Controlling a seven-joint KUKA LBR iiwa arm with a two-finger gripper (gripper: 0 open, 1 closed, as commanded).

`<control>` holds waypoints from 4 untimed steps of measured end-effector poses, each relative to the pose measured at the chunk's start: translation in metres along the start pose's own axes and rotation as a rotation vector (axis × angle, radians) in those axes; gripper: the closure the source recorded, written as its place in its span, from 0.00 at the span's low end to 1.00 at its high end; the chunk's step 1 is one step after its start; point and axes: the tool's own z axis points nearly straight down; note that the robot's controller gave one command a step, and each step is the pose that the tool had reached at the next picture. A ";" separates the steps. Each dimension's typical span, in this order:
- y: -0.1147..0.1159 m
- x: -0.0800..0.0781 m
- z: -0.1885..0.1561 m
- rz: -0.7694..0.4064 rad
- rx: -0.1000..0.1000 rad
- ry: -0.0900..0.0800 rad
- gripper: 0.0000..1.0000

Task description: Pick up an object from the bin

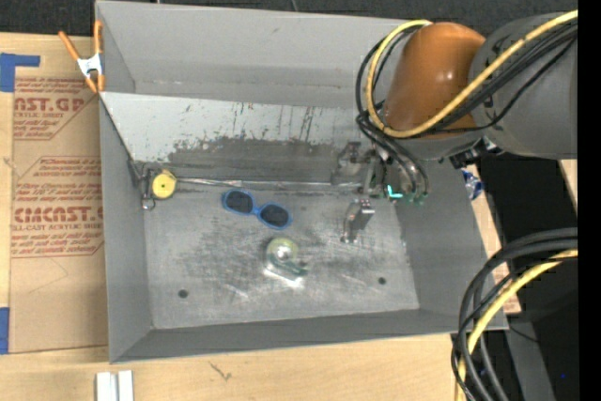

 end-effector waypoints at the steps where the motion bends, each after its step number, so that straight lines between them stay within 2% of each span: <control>1: 0.070 -0.012 0.078 -0.243 0.002 -0.013 0.00; 2: 0.102 -0.014 0.076 -0.250 0.001 -0.013 0.00; 3: 0.101 -0.015 0.073 -0.249 0.000 -0.014 1.00; 4: 0.096 -0.004 -0.056 -0.324 0.002 -0.016 1.00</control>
Offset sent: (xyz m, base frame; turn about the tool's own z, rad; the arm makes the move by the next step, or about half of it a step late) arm 0.0096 0.0699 -0.0803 -0.2429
